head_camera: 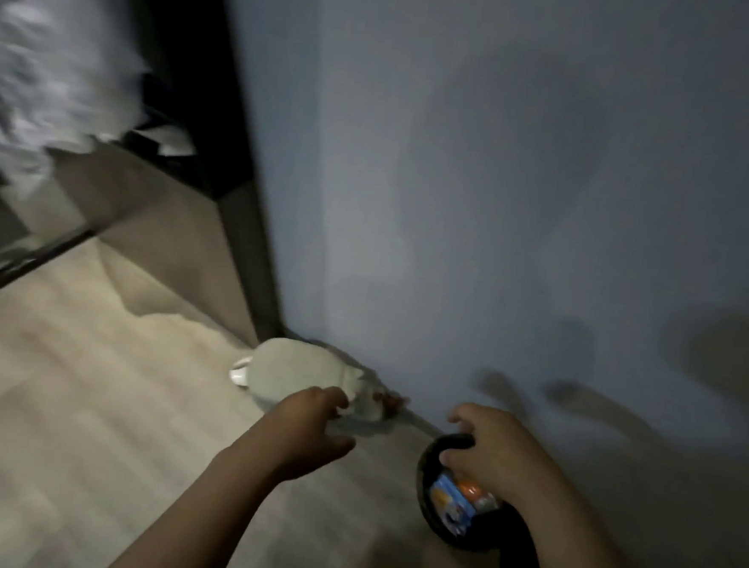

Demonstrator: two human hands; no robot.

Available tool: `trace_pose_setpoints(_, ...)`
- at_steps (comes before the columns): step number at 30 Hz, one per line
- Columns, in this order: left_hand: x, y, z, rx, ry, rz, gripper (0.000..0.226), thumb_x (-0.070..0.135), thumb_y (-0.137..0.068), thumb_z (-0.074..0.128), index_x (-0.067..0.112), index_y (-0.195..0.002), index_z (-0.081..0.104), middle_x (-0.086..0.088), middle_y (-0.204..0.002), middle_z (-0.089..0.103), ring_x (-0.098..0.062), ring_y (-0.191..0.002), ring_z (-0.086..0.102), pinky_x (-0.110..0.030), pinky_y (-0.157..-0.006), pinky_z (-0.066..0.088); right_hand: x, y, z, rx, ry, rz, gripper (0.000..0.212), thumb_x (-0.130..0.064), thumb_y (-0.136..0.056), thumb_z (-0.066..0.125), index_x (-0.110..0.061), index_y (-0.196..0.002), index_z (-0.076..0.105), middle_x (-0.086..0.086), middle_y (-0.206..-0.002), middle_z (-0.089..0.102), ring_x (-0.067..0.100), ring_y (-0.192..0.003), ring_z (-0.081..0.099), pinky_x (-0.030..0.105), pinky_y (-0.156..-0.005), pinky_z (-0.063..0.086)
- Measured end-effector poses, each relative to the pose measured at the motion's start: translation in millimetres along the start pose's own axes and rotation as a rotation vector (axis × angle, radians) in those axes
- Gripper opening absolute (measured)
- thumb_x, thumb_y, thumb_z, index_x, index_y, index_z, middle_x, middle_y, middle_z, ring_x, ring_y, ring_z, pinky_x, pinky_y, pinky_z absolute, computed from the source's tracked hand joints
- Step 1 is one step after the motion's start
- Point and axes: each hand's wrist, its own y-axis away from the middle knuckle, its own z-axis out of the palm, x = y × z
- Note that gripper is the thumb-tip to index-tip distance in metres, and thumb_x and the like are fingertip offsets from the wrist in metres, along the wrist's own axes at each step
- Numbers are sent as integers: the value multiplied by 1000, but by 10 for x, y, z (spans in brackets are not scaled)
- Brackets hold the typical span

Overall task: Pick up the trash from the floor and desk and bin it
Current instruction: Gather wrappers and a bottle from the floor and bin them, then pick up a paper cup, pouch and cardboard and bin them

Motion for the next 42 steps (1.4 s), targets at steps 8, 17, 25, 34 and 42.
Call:
trace_pose_setpoints(8,-1617,1024,-1026,259,145,-274,49,43,-83,64,29,-128,50,8,-124,57,-10,-105,58,-27,-92,47,-2243,-289,756,-138,103,-328,54,-39,-73,70,-37,-124,54,-10,-126,55,12,-116,53,33,-97,47)
trace_pose_setpoints(17,-2801,1726,-1500,451,333,-543,48,42,-84,63,29,-128,49,10,-124,56,-9,-105,56,-27,-93,47,-3972,-618,1402,-248,343,-627,49,-30,-78,67,-28,-125,55,-7,-116,60,10,-99,57,22,-76,45)
trace_pose_setpoints(25,-3651,1823,-2146,587,361,-732,47,43,-84,62,31,-127,49,12,-122,56,-8,-101,57,-24,-88,47,-5373,-1199,1806,-343,410,-852,53,-31,-78,67,-31,-129,53,-5,-126,55,9,-105,55,23,-81,45)
trace_pose_setpoints(34,-4440,1832,-3206,710,277,-901,48,43,-86,60,30,-130,48,10,-127,55,-11,-110,56,-27,-92,48,-6958,-1772,1915,-325,480,-1089,52,-33,-80,66,-30,-130,52,-7,-125,57,11,-102,57,25,-82,46)
trace_pose_setpoints(42,-5270,1957,-3662,752,351,-967,48,42,-86,61,29,-130,49,9,-127,55,-10,-108,55,-28,-92,48,-8015,-2024,2368,-380,551,-1160,53,-34,-80,65,-30,-132,51,-6,-127,55,12,-109,56,22,-78,43)
